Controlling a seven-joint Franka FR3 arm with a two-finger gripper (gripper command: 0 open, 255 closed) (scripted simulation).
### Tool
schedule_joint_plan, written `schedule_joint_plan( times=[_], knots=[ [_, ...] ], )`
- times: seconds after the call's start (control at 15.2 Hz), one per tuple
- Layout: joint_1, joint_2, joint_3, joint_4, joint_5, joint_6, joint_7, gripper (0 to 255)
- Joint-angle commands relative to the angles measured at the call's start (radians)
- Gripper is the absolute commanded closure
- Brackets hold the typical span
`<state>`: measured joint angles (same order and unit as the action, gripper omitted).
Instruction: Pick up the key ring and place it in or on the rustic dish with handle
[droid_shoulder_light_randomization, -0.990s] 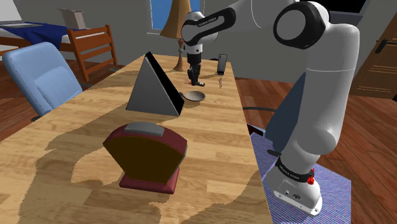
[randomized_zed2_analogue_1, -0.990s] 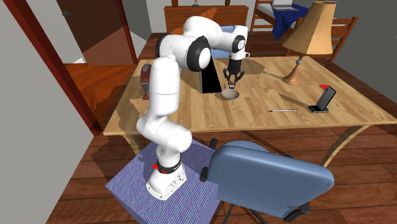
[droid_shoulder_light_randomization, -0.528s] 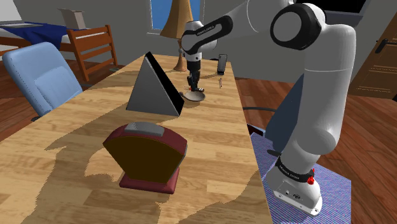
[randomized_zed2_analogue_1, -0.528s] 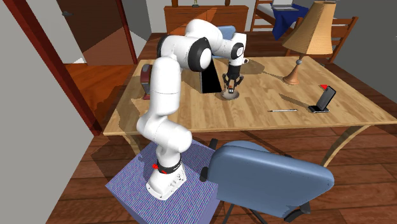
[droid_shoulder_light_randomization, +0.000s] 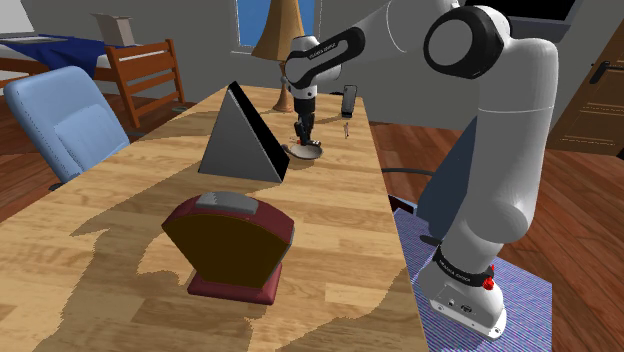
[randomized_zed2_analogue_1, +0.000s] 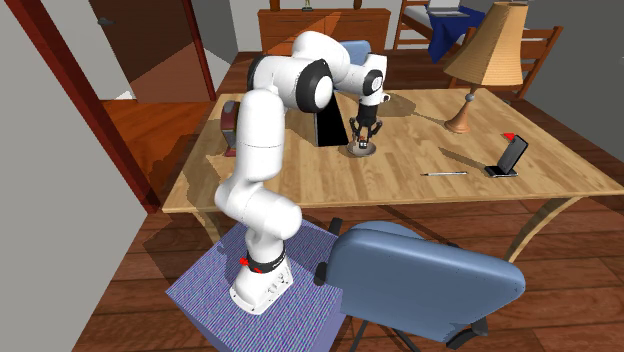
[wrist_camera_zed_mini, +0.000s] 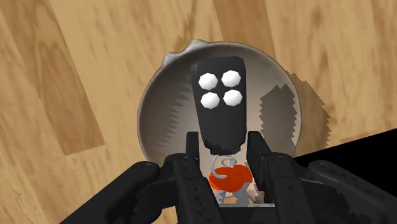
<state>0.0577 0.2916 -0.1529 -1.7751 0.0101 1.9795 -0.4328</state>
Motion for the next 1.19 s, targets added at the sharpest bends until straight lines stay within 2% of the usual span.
schedule_joint_plan(
  times=[0.0,0.33,0.59,1.12],
  knots=[
    [0.0,0.0,0.0,0.0,0.0,0.0,0.0,0],
    [0.0,0.0,0.0,0.0,0.0,0.0,0.0,0],
    [0.002,-0.022,-0.001,0.099,-0.004,-0.12,0.002,0],
    [0.002,-0.022,-0.001,0.099,-0.004,-0.12,0.002,0]
  ],
)
